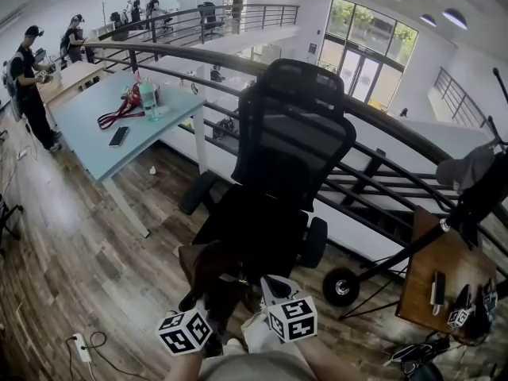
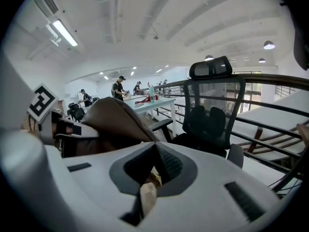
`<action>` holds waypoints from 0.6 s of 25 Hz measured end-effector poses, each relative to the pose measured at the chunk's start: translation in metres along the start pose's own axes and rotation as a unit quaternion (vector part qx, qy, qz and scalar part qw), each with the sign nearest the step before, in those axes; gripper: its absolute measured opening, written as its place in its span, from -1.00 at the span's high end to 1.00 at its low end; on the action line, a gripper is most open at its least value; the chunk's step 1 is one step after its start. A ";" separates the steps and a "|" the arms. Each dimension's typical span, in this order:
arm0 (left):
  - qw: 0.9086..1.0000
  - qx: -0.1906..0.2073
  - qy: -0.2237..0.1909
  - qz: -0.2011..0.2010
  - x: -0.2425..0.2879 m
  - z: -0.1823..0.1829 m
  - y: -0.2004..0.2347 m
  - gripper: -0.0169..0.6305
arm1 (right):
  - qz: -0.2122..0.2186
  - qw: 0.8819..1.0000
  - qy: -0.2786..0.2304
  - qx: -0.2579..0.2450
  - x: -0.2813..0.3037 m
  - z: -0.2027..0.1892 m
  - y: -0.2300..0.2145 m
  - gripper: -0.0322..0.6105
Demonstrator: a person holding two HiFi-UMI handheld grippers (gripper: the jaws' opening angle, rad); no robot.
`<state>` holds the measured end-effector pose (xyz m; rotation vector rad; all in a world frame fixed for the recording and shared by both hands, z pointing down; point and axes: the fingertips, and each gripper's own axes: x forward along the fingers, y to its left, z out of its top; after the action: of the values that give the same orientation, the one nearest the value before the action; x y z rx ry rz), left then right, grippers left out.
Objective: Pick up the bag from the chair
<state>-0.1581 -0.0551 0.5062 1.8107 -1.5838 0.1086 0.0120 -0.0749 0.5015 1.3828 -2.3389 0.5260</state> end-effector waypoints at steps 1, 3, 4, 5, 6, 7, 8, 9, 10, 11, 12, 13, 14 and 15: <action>1.000 0.000 -0.001 -0.001 0.000 0.001 0.000 0.87 | 0.001 1.000 0.000 0.000 0.001 0.000 0.000 0.90; 1.000 0.000 -0.002 -0.001 0.000 0.002 0.000 0.87 | 0.002 1.000 0.000 0.000 0.002 0.001 0.001 0.90; 1.000 0.001 -0.003 -0.002 0.000 0.003 0.000 0.87 | 0.002 1.000 0.000 0.001 0.002 0.002 0.002 0.90; 1.000 0.000 -0.004 -0.002 0.000 0.003 0.000 0.87 | 0.003 1.000 -0.001 0.001 0.002 0.002 0.002 0.90; 1.000 0.000 -0.005 -0.002 0.000 0.004 0.001 0.87 | 0.003 1.000 -0.001 0.001 0.003 0.003 0.003 0.90; 1.000 -0.001 -0.006 -0.002 0.000 0.005 0.001 0.87 | 0.004 1.000 -0.002 0.001 0.003 0.003 0.003 0.90; 1.000 -0.002 -0.006 -0.001 0.000 0.005 0.001 0.87 | 0.006 1.000 -0.003 0.002 0.004 0.004 0.003 0.90; 1.000 -0.002 -0.006 -0.001 0.000 0.005 0.001 0.87 | 0.007 1.000 -0.003 0.002 0.005 0.004 0.003 0.90; 1.000 -0.003 -0.006 0.000 0.001 0.005 0.001 0.87 | 0.008 1.000 -0.003 0.003 0.005 0.004 0.003 0.90; 1.000 -0.003 -0.006 0.000 0.001 0.005 0.002 0.87 | 0.008 1.000 -0.004 0.004 0.006 0.004 0.003 0.90; 1.000 -0.004 -0.006 0.000 0.001 0.005 0.002 0.87 | 0.008 1.000 -0.004 0.005 0.006 0.004 0.003 0.90; 1.000 -0.004 -0.007 0.000 0.000 0.005 0.003 0.87 | 0.008 1.000 -0.004 0.006 0.006 0.004 0.004 0.90; 1.000 -0.004 -0.007 0.001 0.000 0.005 0.004 0.87 | 0.007 1.000 -0.005 0.006 0.007 0.004 0.004 0.90; 1.000 -0.005 -0.007 0.001 -0.001 0.006 0.004 0.87 | 0.007 1.000 -0.005 0.006 0.007 0.004 0.005 0.90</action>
<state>-0.1638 -0.0577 0.5035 1.8068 -1.5926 0.0897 0.0041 -0.0796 0.5008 1.3773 -2.3587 0.5410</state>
